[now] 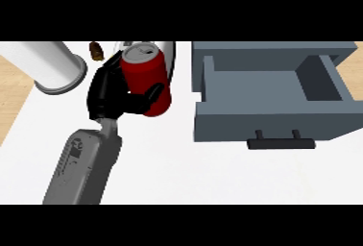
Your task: Pick up the can, place it into the drawer and close the drawer
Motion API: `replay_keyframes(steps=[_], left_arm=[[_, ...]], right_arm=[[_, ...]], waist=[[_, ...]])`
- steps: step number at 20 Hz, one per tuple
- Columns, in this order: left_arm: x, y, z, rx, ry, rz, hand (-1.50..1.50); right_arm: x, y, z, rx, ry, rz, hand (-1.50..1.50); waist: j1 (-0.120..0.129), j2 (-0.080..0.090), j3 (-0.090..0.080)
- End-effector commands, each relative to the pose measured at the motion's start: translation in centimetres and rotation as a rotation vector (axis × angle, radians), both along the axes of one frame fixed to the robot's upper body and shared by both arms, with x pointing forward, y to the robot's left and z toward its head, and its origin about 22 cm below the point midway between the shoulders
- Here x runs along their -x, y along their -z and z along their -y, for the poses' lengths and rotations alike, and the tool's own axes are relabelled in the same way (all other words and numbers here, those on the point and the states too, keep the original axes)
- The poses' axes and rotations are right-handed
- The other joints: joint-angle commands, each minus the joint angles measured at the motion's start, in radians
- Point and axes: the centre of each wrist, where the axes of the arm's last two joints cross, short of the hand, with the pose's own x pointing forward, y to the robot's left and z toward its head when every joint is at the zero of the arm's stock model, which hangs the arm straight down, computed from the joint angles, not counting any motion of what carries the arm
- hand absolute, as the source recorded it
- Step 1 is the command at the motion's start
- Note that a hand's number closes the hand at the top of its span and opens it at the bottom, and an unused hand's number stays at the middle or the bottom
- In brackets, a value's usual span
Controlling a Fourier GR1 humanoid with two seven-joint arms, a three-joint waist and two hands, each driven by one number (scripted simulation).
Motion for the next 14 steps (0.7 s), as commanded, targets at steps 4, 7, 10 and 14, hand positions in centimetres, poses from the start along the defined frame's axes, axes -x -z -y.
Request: replay_keyframes(steps=[4,7,10,14], left_arm=[[-3.0,-4.1,2.9,-0.023,0.011,0.011,1.50],[-2.5,-7.2,5.8,-0.036,0.015,0.024,1.50],[-2.6,-7.3,6.0,-0.045,0.042,0.016,1.50],[-5.0,-8.4,7.3,-0.043,0.025,0.028,1.50]], right_arm=[[1.3,-0.3,0.0,0.004,-0.009,-0.008,-1.50],[0.1,0.6,-0.1,-0.003,0.002,-0.003,-1.50],[-0.7,-0.1,-0.8,-0.010,-0.003,-0.002,-1.50],[-0.4,0.3,0.6,-0.020,-0.004,-0.009,-1.50]], waist=[[-0.008,0.001,0.000],[-0.007,0.000,0.000],[0.000,0.000,0.000],[-0.008,0.002,0.000]])
